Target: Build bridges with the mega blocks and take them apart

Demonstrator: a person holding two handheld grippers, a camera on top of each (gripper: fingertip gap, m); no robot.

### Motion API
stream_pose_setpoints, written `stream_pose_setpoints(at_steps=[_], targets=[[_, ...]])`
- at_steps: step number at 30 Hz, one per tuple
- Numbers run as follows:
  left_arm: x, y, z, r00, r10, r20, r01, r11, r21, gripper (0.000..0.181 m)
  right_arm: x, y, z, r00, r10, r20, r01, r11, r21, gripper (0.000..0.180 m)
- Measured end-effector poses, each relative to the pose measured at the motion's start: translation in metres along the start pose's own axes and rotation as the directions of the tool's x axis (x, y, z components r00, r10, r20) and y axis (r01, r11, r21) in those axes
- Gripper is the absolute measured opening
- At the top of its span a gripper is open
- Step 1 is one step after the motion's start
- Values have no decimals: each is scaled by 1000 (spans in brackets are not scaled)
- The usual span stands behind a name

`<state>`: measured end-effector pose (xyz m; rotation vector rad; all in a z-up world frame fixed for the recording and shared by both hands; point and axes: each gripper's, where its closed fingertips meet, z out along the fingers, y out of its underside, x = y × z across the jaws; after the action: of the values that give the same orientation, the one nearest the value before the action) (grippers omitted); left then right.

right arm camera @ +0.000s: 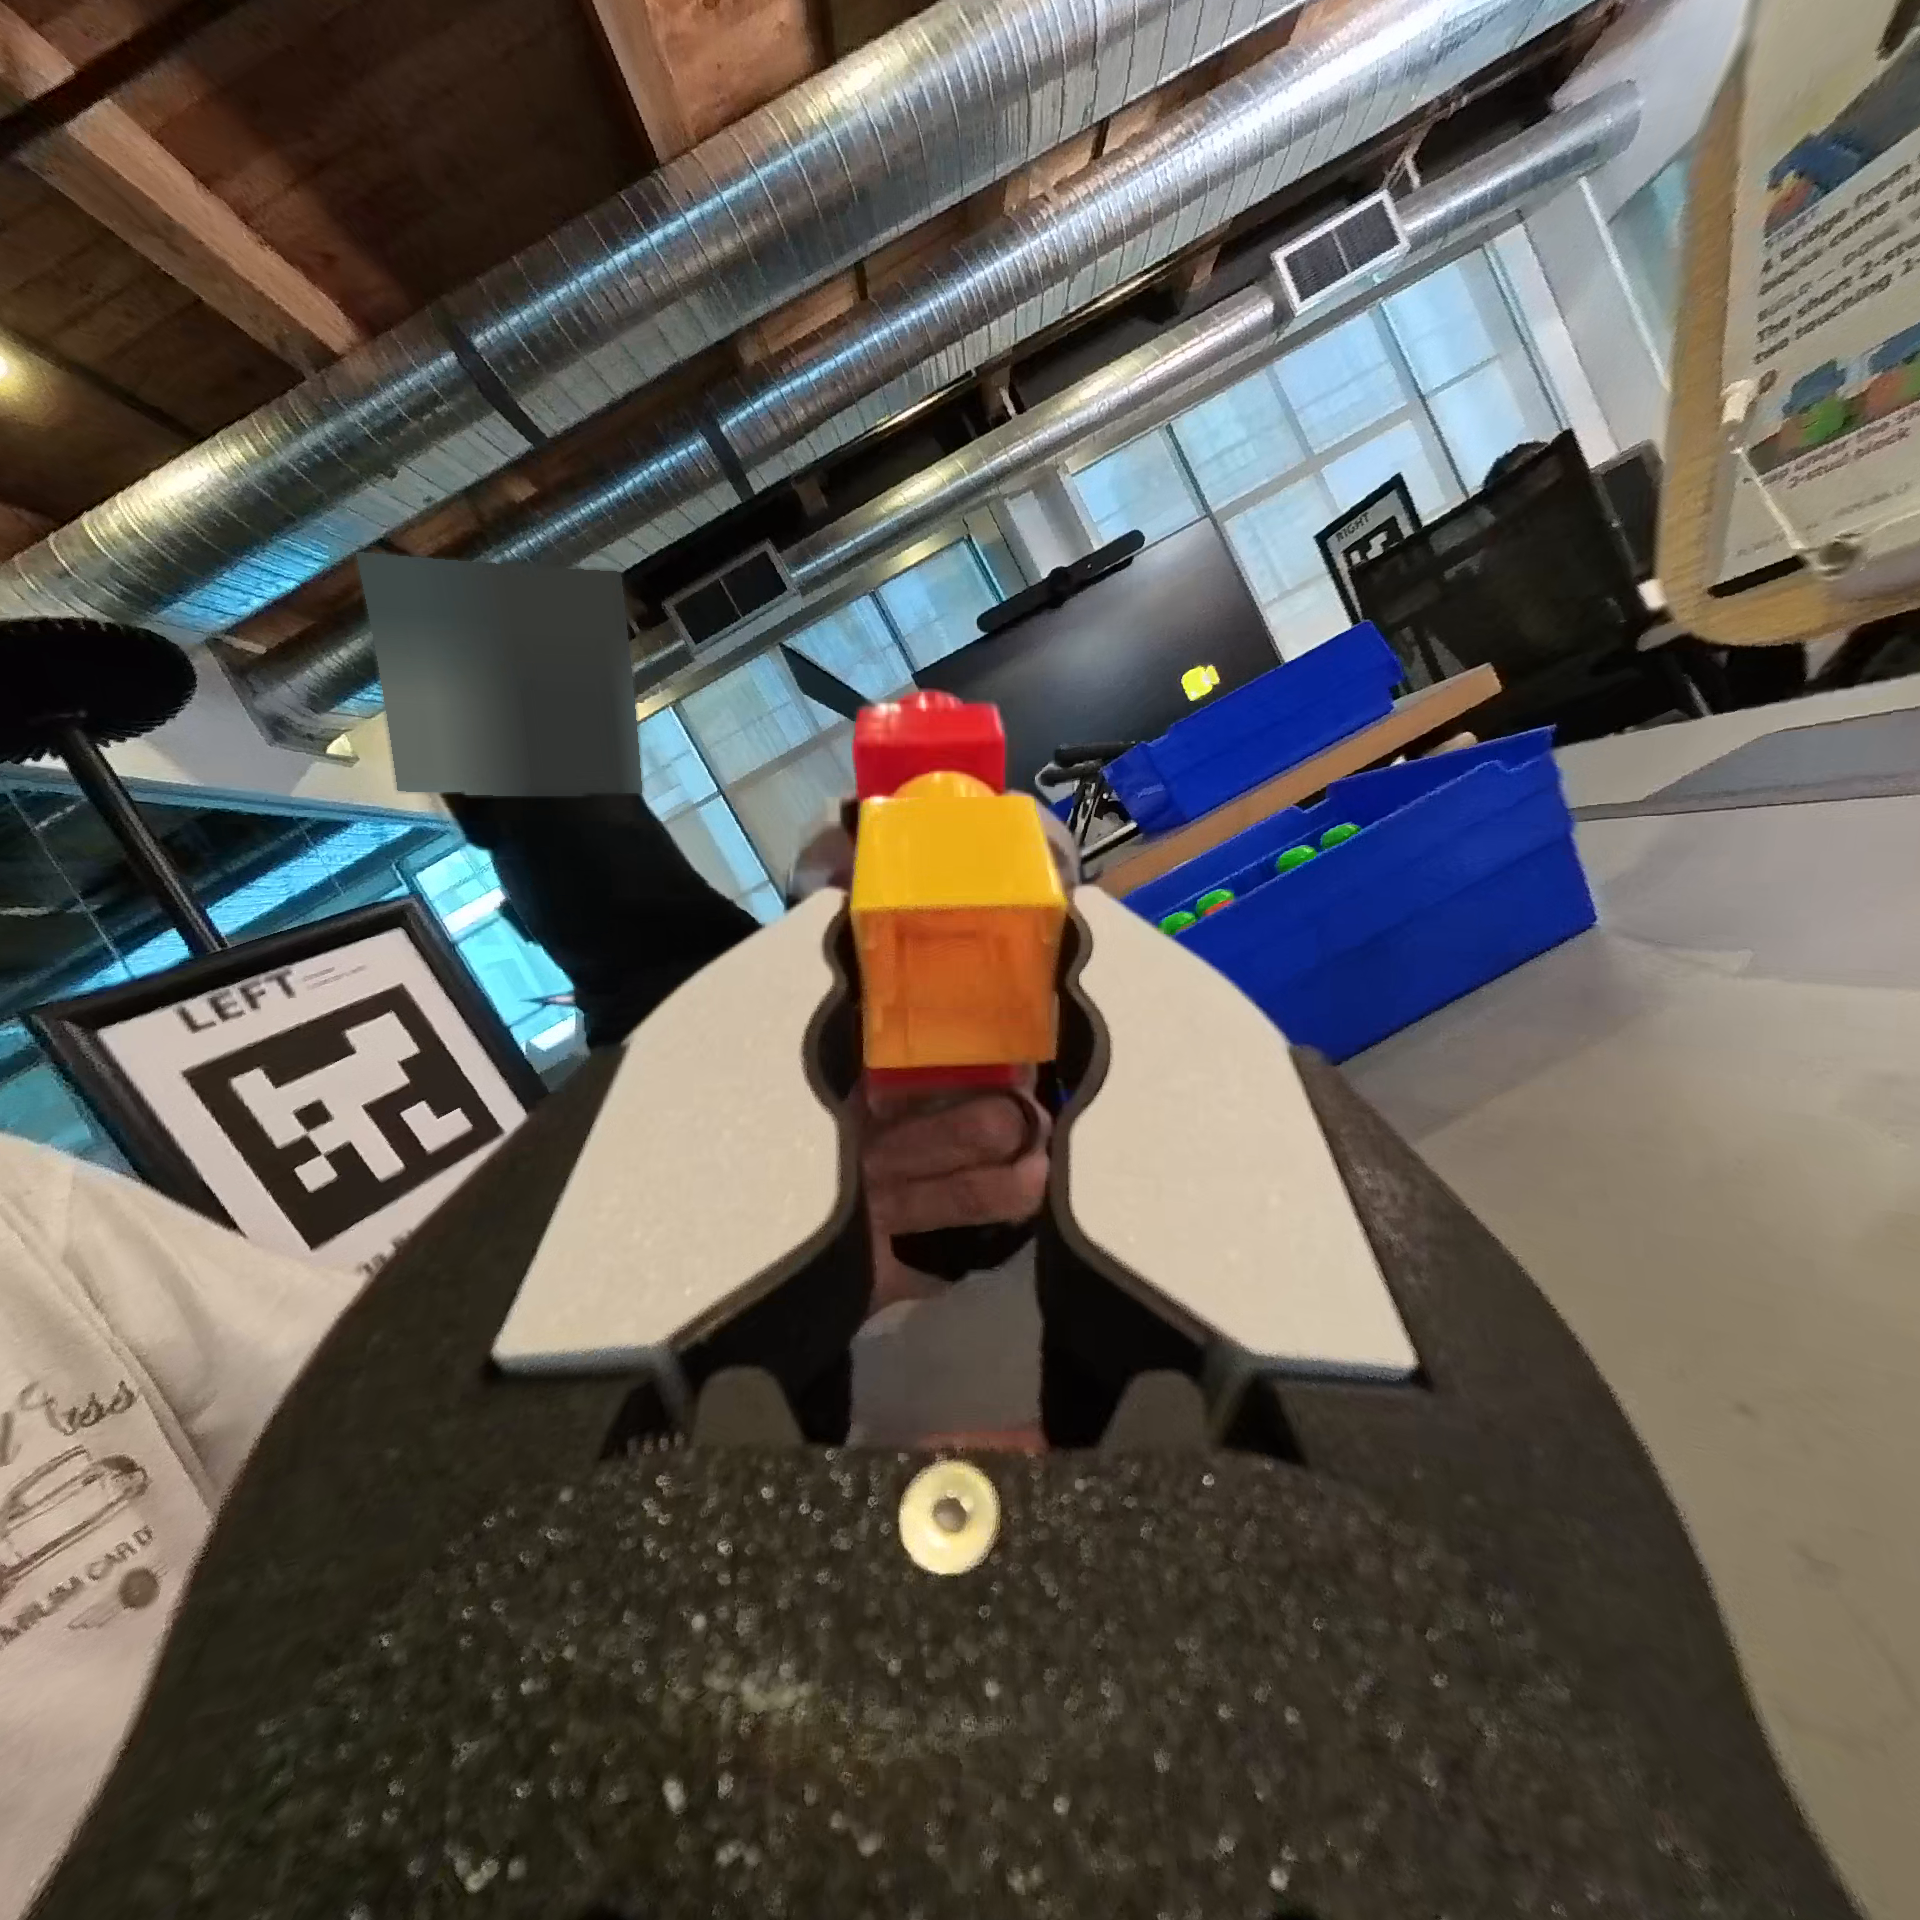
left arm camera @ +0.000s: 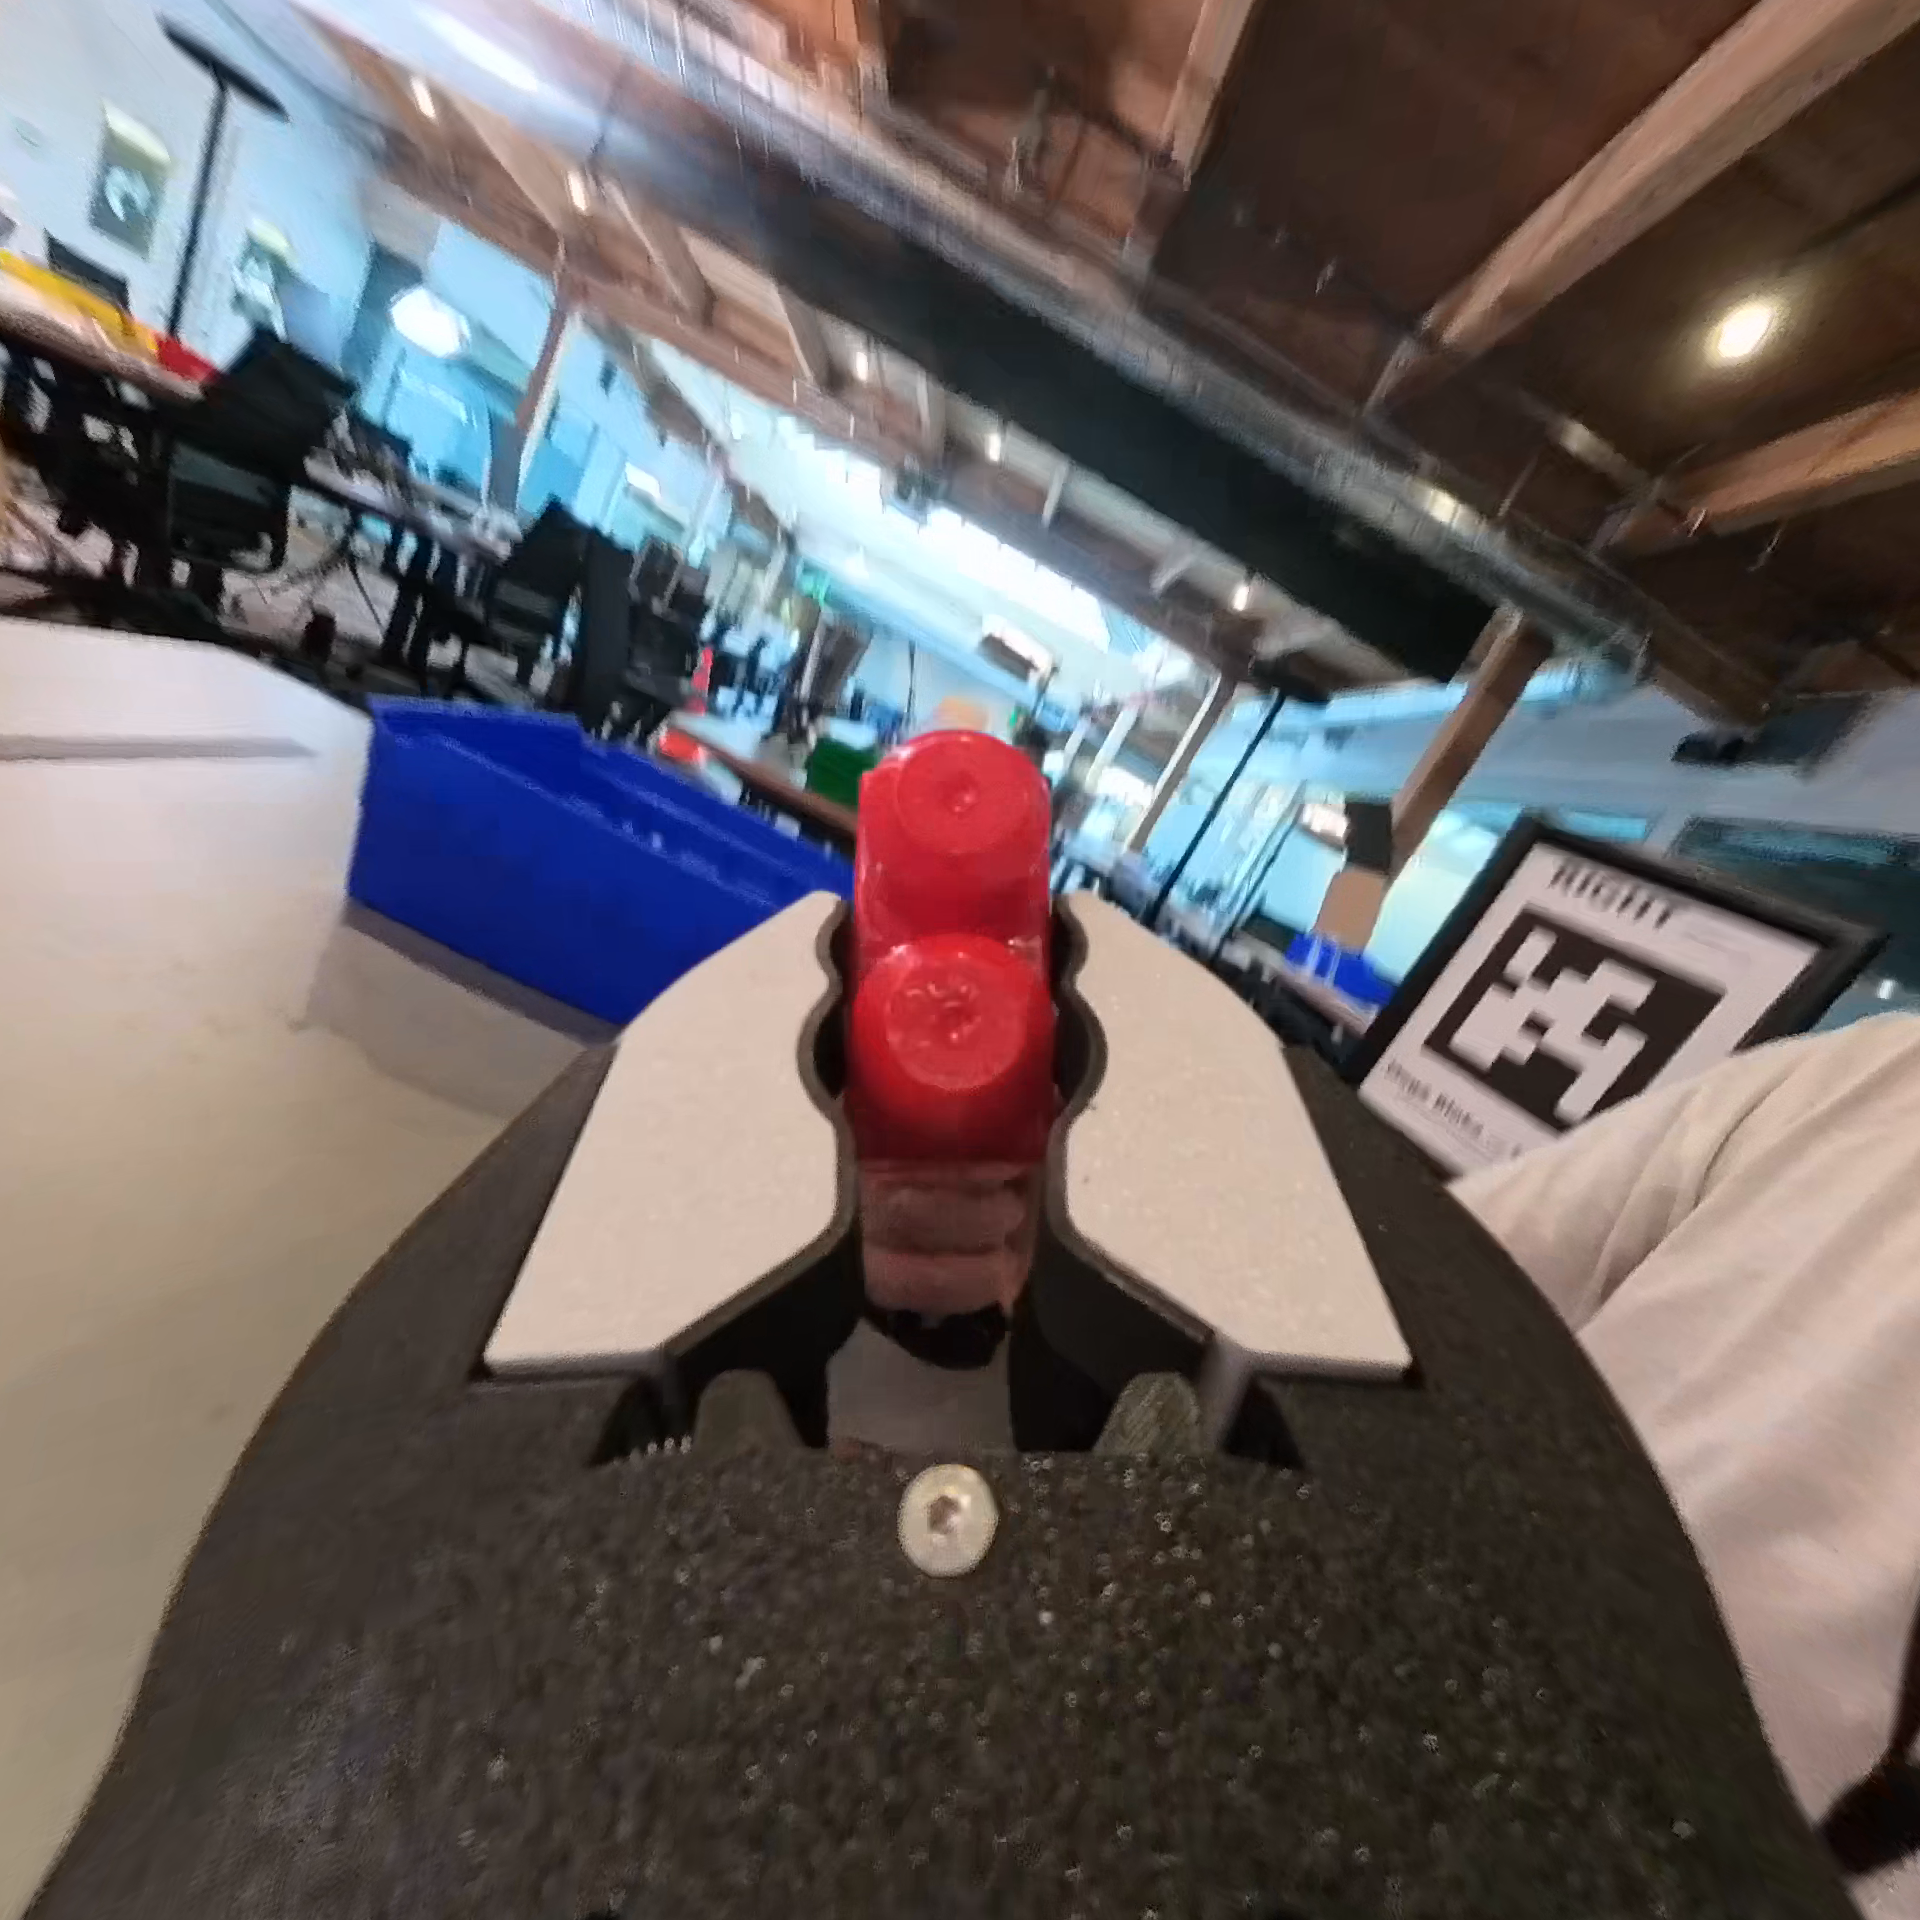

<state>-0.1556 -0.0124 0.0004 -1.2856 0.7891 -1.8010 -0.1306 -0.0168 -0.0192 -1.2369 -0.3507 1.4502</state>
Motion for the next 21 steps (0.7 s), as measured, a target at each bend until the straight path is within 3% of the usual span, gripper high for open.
stream_pose_setpoints(at_steps=[3,7,10,11,12,14,15,19,21], targets=[[-3,-38,-28,1000,-15,8,14,993,116,35,6,-12,-13,1000,20,-14,-19,999,29,35],[-4,-36,-41,996,70,63,-72,997,31,35,10,-14,-17,999,23,-27,-22,999,34,35],[-25,-10,-43,961,163,225,-138,983,-121,35,13,-9,-14,998,1,-60,0,1000,9,35],[-45,3,-49,900,255,355,-186,959,-216,35,21,-5,-15,990,-42,-132,39,999,-23,35],[-68,12,-62,790,363,495,-227,922,-314,35,35,0,-19,963,-116,-245,99,992,-80,35],[-101,18,-92,525,499,689,-257,865,-431,35,63,5,-35,822,-317,-474,236,945,-225,35],[-108,18,-101,446,511,735,-262,860,-439,35,68,5,-42,756,-386,-529,279,921,-273,36],[-111,22,-98,384,584,715,-293,811,-506,35,67,-6,-52,644,-495,-583,330,868,-371,36],[-112,27,-97,378,612,695,-292,791,-537,35,47,-44,-59,567,-572,-592,390,820,-419,36]])
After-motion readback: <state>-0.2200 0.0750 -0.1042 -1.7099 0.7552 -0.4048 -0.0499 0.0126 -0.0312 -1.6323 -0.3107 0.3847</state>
